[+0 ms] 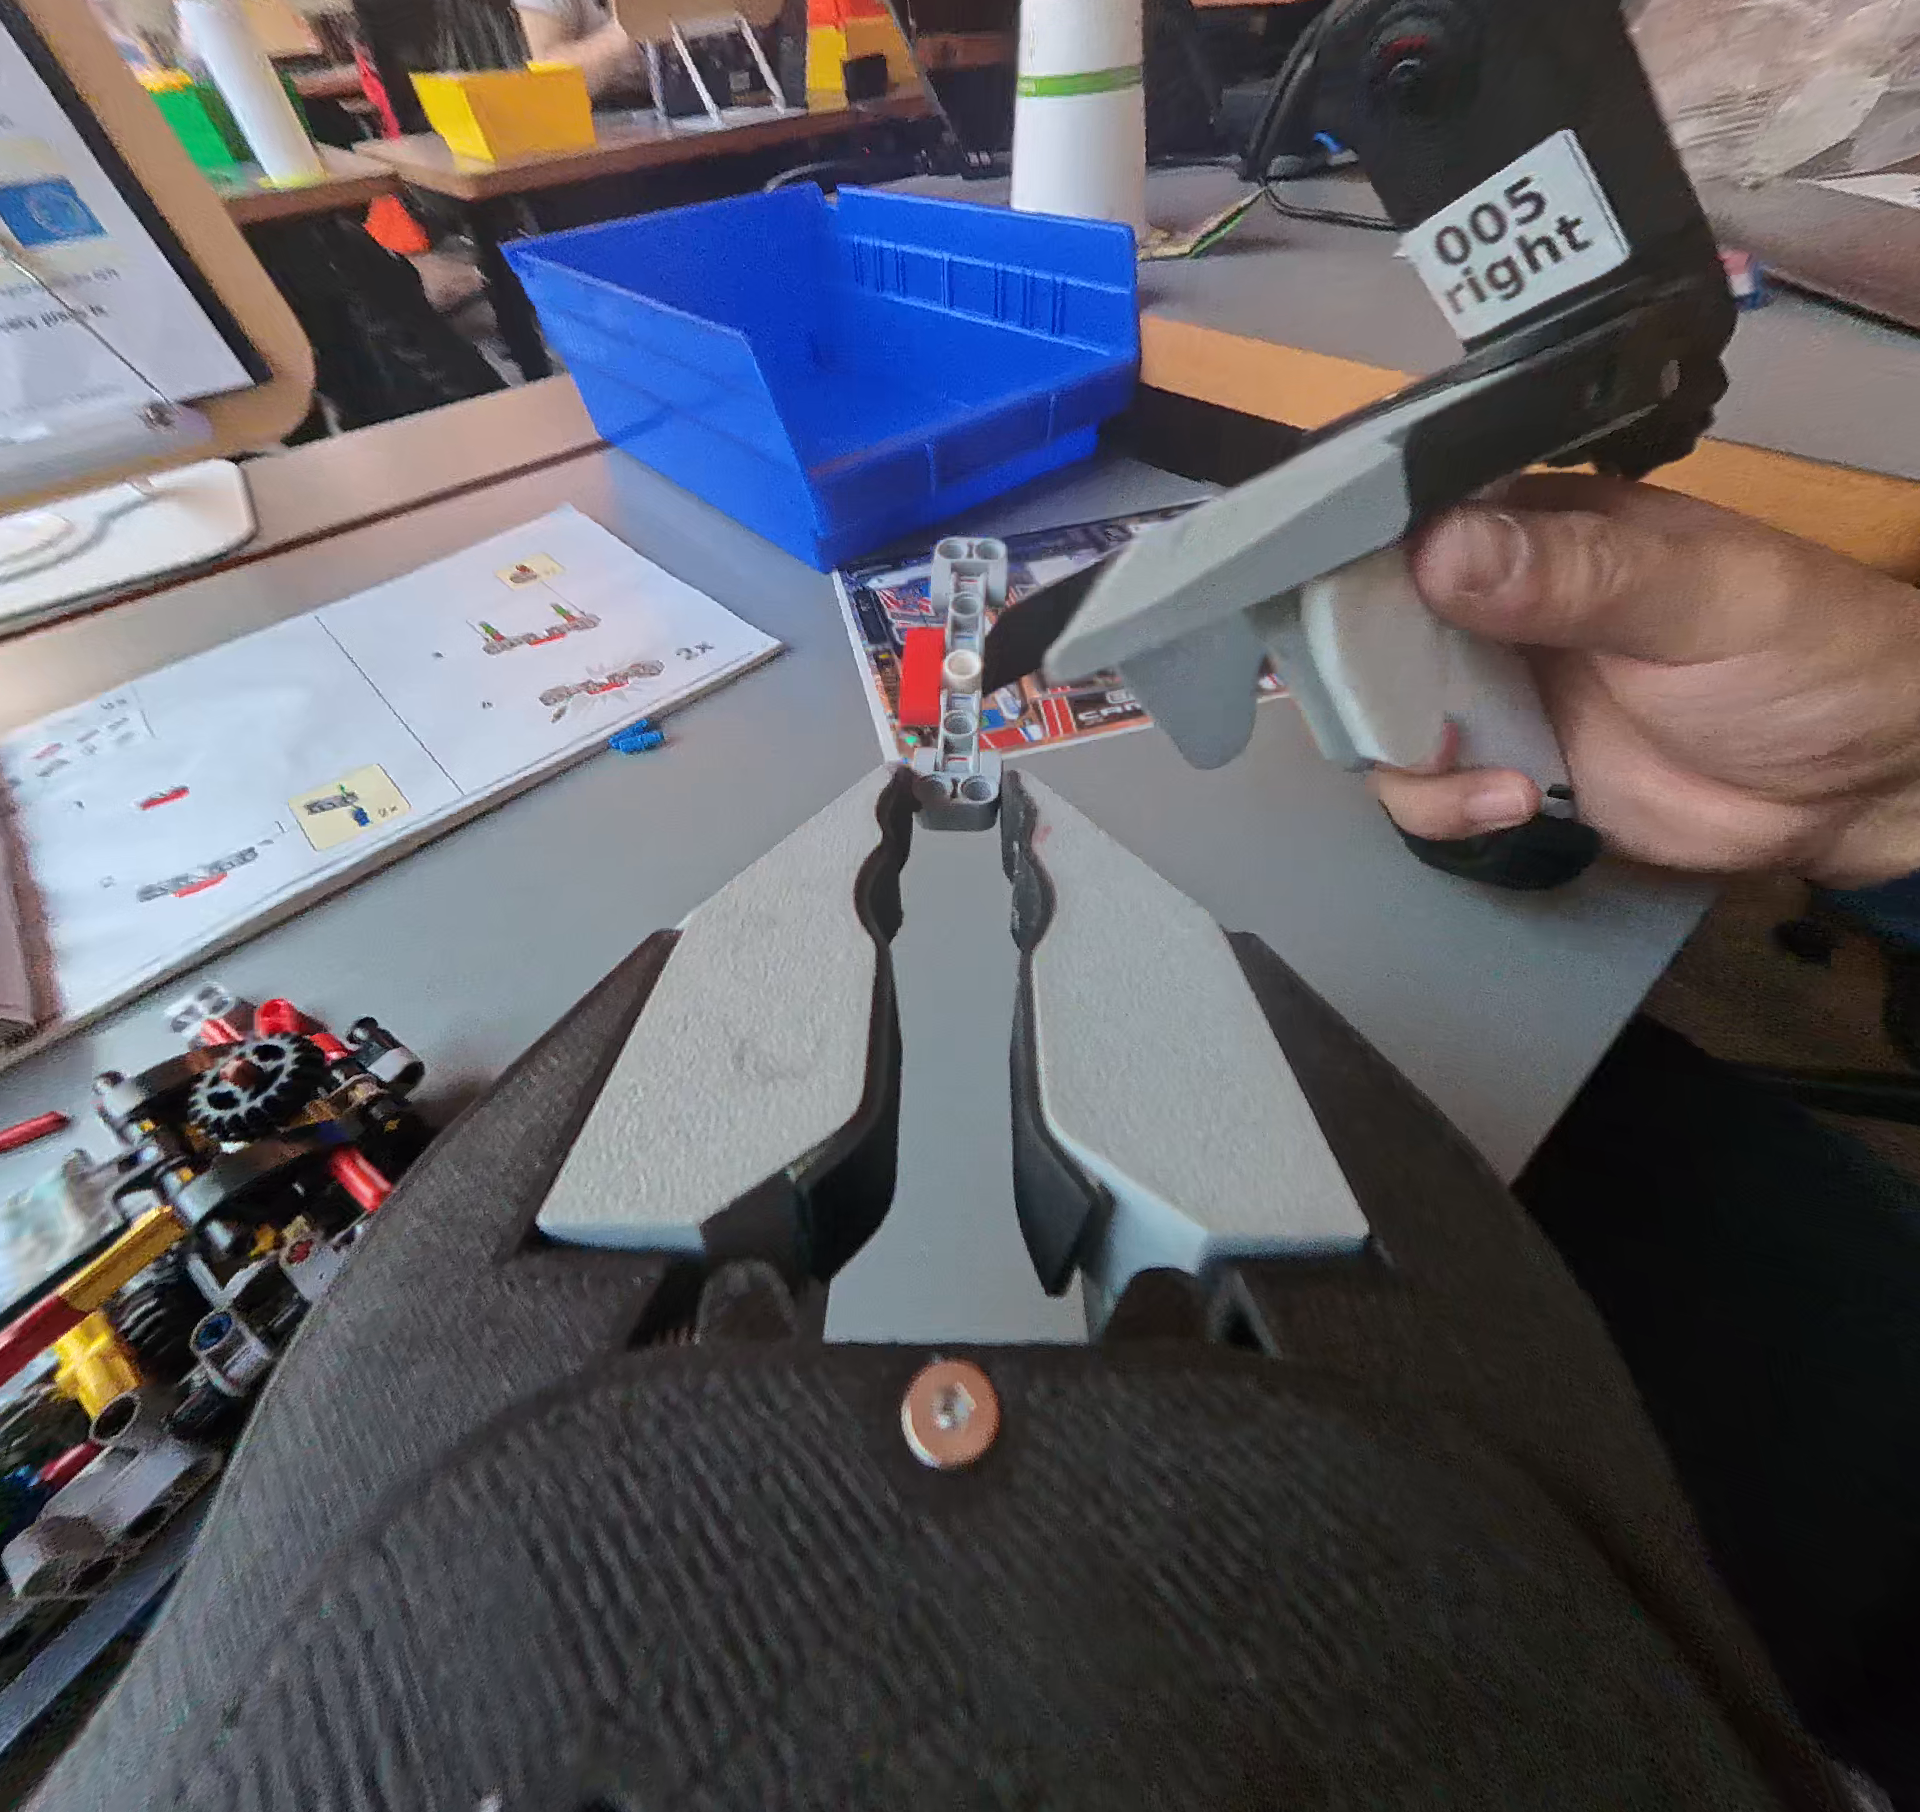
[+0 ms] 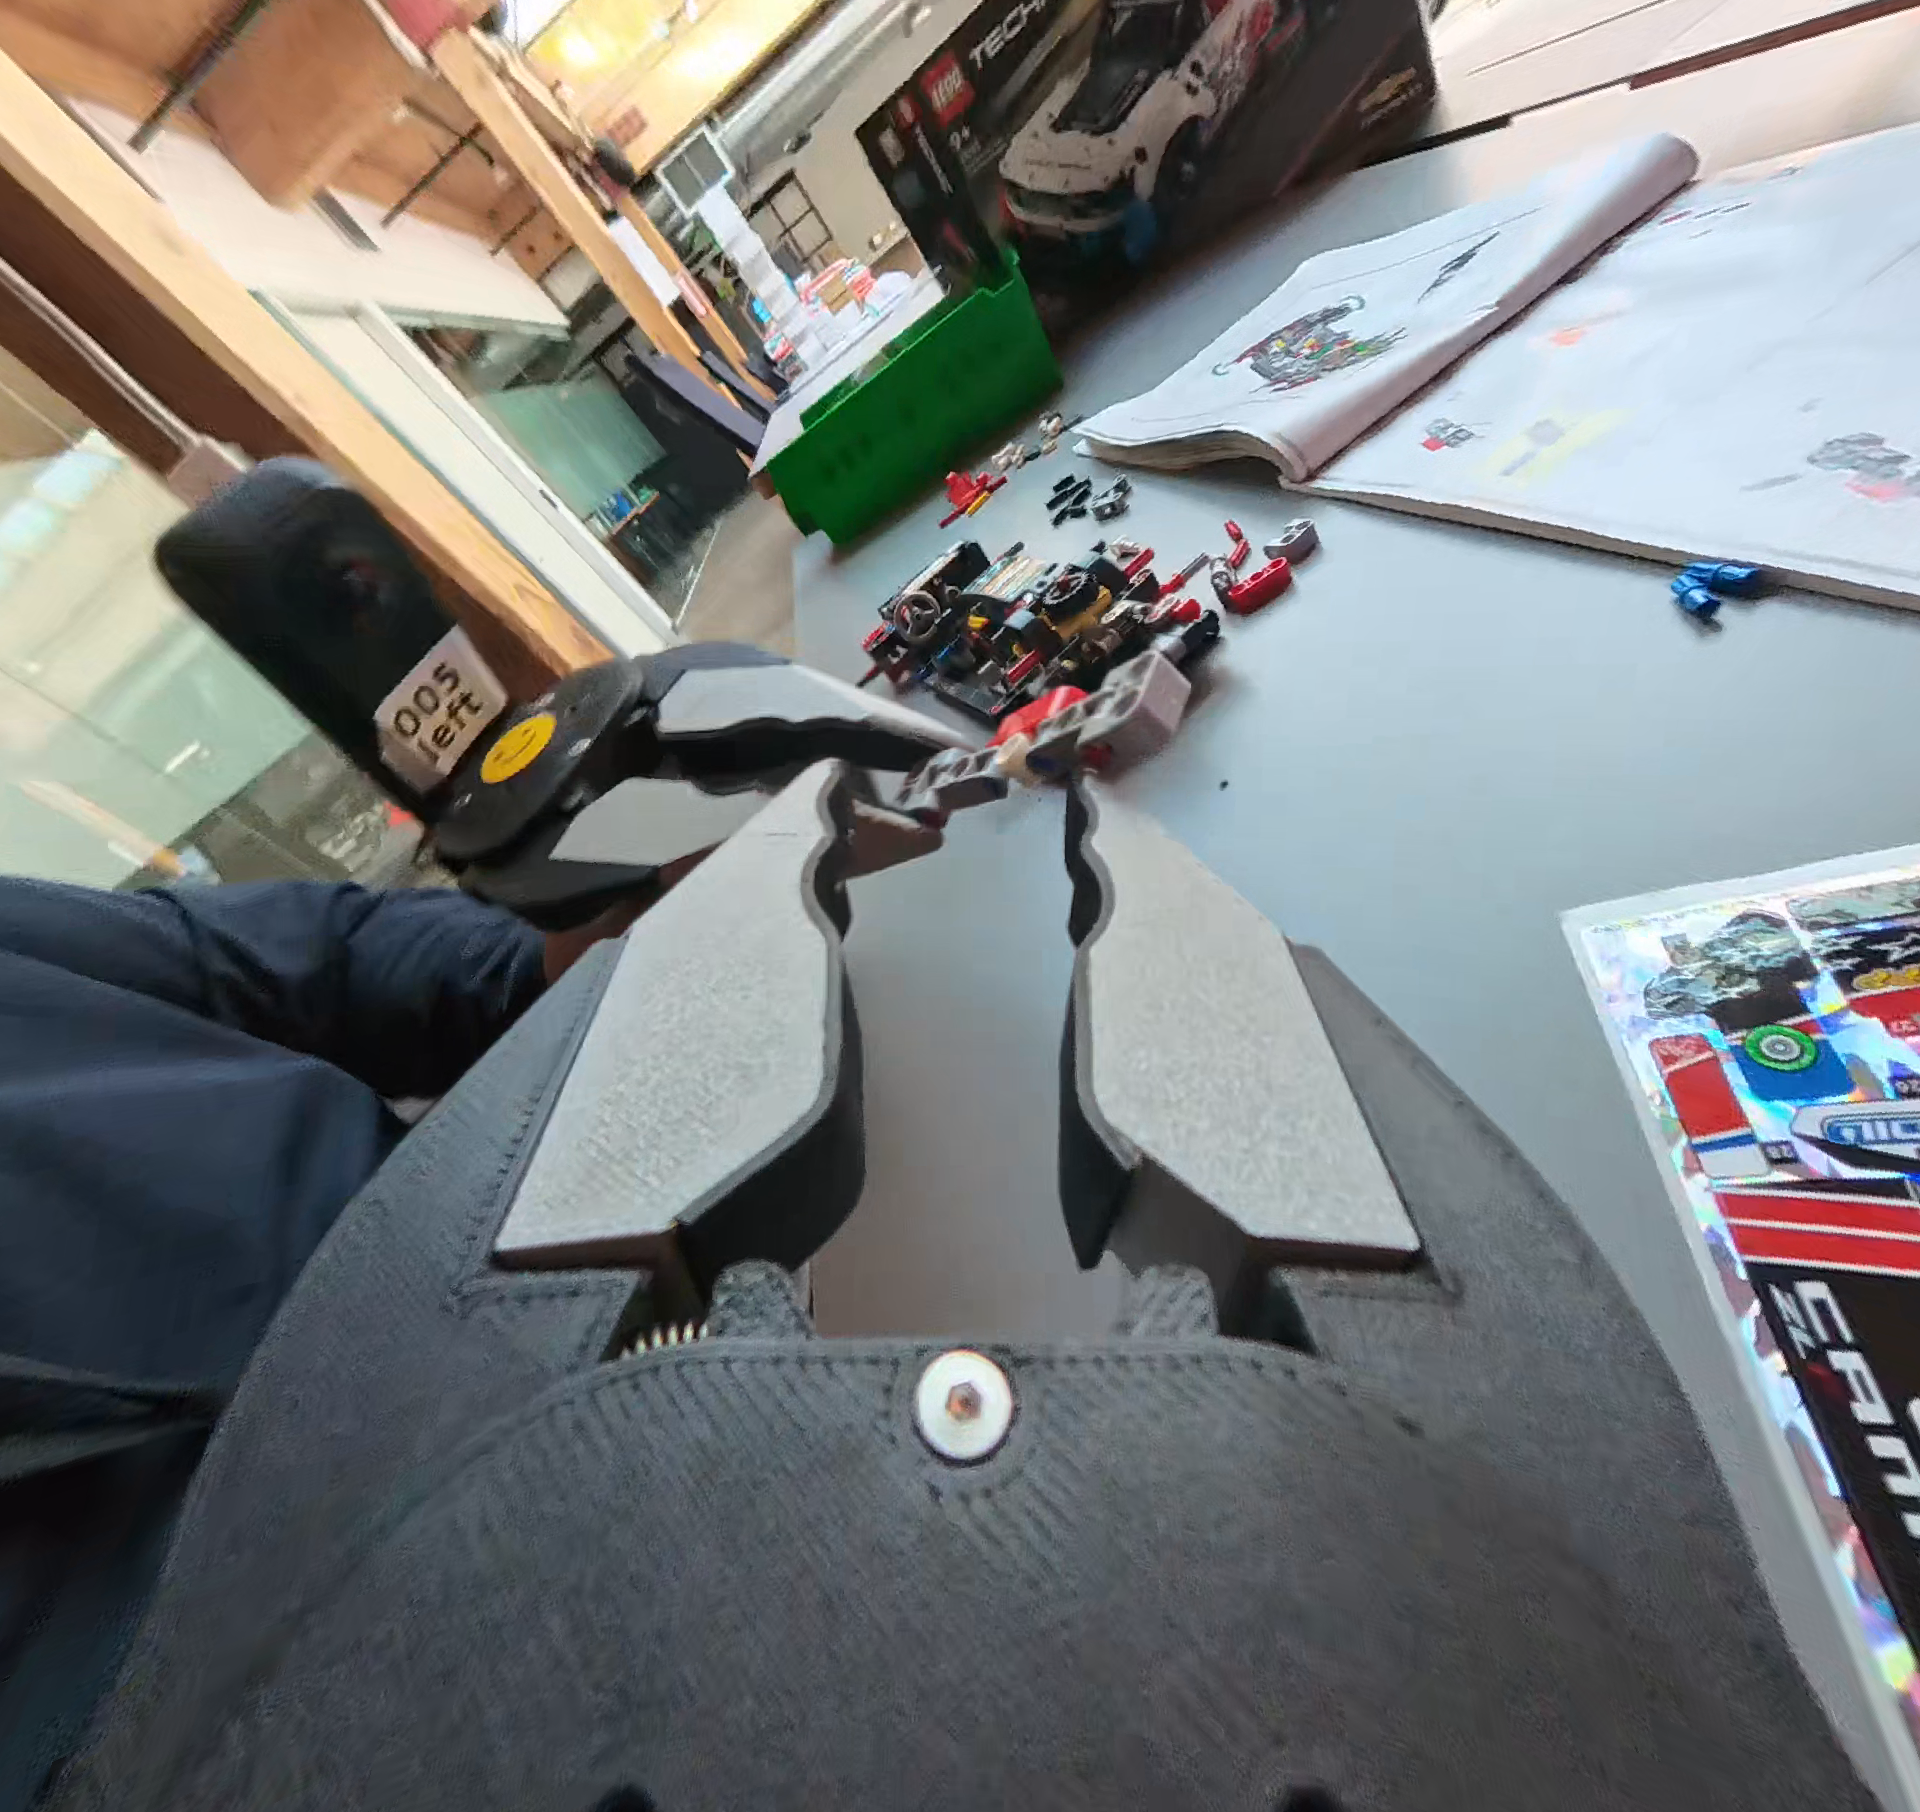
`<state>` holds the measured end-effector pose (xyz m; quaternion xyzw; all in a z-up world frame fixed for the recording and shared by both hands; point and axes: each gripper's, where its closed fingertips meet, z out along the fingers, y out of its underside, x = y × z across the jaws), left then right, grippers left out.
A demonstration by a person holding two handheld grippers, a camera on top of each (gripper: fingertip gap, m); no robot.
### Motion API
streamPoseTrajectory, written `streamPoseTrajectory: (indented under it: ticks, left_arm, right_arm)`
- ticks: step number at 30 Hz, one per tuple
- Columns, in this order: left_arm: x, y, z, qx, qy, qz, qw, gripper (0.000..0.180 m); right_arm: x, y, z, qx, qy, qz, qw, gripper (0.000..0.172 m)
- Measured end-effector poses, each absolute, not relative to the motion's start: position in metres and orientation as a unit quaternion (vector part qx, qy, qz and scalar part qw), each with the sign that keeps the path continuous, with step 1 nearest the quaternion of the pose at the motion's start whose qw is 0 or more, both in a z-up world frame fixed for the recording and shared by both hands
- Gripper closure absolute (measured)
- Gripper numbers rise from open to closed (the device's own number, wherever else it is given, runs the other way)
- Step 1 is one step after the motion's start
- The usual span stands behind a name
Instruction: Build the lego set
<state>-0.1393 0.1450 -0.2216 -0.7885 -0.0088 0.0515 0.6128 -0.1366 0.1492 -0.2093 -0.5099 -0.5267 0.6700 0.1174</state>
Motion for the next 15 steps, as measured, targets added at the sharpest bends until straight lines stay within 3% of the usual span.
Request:
streamPoseTrajectory:
  ticks: [2,3,7,9,15]
  left_arm:
    - [-0.136,0.145,-0.220,-0.784,-0.003,0.073,0.617,0.166]
    - [-0.133,0.145,-0.223,-0.788,-0.001,0.070,0.612,0.166]
    - [-0.121,0.148,-0.234,-0.803,0.010,0.047,0.594,0.169]
    - [-0.113,0.149,-0.248,-0.827,0.025,0.014,0.561,0.162]
    - [-0.109,0.126,-0.276,-0.875,0.067,-0.043,0.478,0.153]
  right_arm:
    - [-0.140,0.153,-0.209,-0.520,-0.514,0.671,0.124,0.163]
    - [-0.141,0.154,-0.207,-0.520,-0.509,0.675,0.122,0.167]
    - [-0.144,0.151,-0.212,-0.520,-0.526,0.668,0.082,0.169]
    - [-0.142,0.148,-0.224,-0.525,-0.576,0.624,0.052,0.169]
    - [-0.143,0.178,-0.271,-0.554,-0.747,0.366,0.039,0.168]
